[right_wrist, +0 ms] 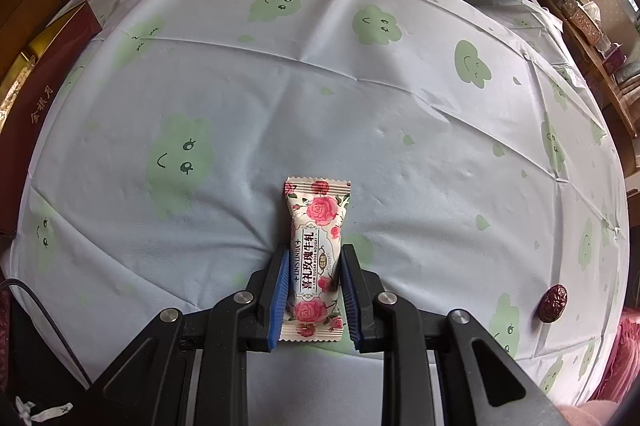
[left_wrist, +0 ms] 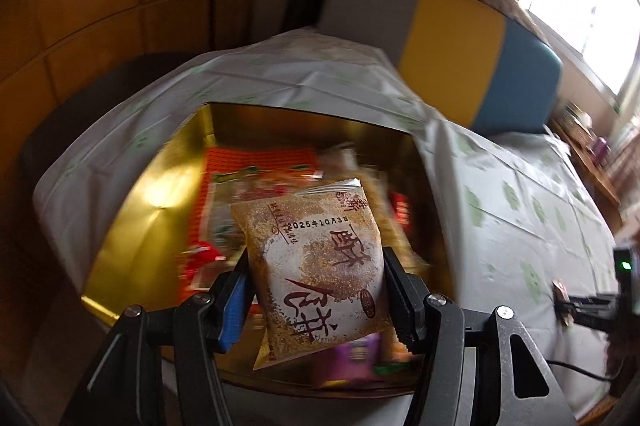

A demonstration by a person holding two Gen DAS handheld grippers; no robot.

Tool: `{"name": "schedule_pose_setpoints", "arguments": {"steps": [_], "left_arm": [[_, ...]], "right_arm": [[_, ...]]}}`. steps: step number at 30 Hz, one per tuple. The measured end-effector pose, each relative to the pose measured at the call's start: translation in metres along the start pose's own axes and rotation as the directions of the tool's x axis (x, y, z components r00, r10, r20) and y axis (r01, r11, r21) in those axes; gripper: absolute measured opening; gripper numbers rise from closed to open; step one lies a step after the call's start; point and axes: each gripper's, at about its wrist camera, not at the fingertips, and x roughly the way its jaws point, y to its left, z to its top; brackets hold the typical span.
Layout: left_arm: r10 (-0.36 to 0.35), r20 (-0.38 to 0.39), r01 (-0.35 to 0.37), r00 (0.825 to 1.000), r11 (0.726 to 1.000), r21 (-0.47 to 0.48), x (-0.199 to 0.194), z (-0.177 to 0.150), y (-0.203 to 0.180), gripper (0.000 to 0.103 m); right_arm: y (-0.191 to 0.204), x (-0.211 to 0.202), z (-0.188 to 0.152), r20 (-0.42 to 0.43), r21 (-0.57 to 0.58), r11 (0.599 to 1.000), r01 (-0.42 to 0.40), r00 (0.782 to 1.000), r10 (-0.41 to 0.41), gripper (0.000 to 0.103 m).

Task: Organize snacks
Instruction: 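Lower the cookie pouch into the gold box and open the left gripper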

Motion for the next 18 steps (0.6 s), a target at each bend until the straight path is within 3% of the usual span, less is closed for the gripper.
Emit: {"name": "schedule_pose_setpoints", "arguments": {"steps": [8,13,18], "left_arm": [[0.027,-0.064,-0.036,0.998,0.988,-0.148,0.008,-0.006,0.057,0.06],[-0.025,-0.093,0.007,0.995,0.982,-0.188,0.016,-0.008,0.061,0.06],[-0.006,-0.115,-0.014,0.993,0.985,-0.172,0.027,-0.012,0.054,0.061]], "right_arm": [[0.005,0.001,-0.001,0.002,-0.012,1.0,0.012,1.0,-0.012,0.024],[0.005,0.001,-0.001,0.002,-0.011,1.0,0.012,1.0,-0.012,0.024],[0.005,0.0,-0.002,0.002,-0.01,1.0,0.013,1.0,-0.013,0.025]]}}
